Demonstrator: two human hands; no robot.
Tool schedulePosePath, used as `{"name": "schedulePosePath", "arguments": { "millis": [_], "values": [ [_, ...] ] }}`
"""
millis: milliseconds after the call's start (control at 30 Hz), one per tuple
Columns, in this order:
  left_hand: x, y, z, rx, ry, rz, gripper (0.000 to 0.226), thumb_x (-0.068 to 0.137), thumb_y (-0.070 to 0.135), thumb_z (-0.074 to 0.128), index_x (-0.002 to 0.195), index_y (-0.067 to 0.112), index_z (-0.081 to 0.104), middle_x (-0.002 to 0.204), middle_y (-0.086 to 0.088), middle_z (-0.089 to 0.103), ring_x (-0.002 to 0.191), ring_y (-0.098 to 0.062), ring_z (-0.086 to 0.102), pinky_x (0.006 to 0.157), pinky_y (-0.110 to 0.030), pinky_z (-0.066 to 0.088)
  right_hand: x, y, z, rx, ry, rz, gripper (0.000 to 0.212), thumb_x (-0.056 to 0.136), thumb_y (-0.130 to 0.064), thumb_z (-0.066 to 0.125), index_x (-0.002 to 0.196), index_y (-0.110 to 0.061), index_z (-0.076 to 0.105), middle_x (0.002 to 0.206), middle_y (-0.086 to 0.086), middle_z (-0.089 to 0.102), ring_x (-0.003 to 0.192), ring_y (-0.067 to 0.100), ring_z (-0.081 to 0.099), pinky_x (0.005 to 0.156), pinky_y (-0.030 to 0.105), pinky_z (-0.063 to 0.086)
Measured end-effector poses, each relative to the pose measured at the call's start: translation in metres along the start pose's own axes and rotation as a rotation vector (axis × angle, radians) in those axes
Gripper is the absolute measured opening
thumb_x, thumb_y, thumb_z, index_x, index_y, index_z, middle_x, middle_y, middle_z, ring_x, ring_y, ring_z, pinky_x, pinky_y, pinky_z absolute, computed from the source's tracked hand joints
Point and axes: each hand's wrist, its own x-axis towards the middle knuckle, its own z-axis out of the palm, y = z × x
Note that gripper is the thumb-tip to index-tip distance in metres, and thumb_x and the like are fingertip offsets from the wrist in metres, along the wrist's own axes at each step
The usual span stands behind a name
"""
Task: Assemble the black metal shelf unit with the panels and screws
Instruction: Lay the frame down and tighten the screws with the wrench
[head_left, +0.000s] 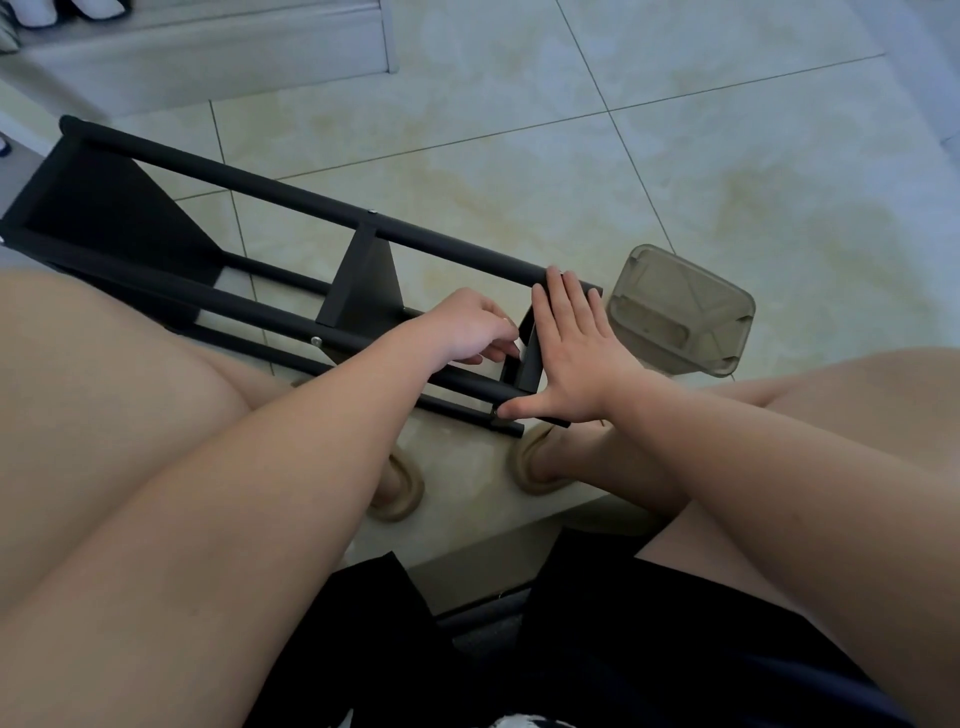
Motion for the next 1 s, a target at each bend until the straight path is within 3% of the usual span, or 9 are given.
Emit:
{"name": "schedulePosePath", "arguments": {
  "millis": [300, 1000],
  "values": [
    [0.008, -0.002, 0.005, 0.03, 0.017, -0.024, 0.011, 0.096, 0.028, 0.061, 0.087, 0.026, 0.069, 0.07, 0.017, 0.074, 0.079, -0.007, 0.07, 0.068, -0.028, 0.047, -0.001, -0.001, -0.001, -0.003, 0.004, 0.002, 0.149, 0.058, -0.1, 0.034, 0.157, -0.002, -0.017, 0.162, 0.019, -0.03, 0.15, 0.034, -0.03, 0.124, 0.052, -0.012],
    [0.011, -0.006, 0.009, 0.094, -0.001, 0.047, 0.004, 0.09, 0.022, 0.067, 0.089, 0.026, 0.069, 0.069, 0.014, 0.073, 0.062, -0.003, 0.064, 0.06, -0.023, 0.042, 0.0, -0.002, 0.002, -0.001, 0.017, 0.003, 0.149, 0.058, -0.1, 0.036, 0.157, -0.002, -0.016, 0.163, 0.019, -0.03, 0.15, 0.033, -0.03, 0.124, 0.051, -0.012]
  ]
}}
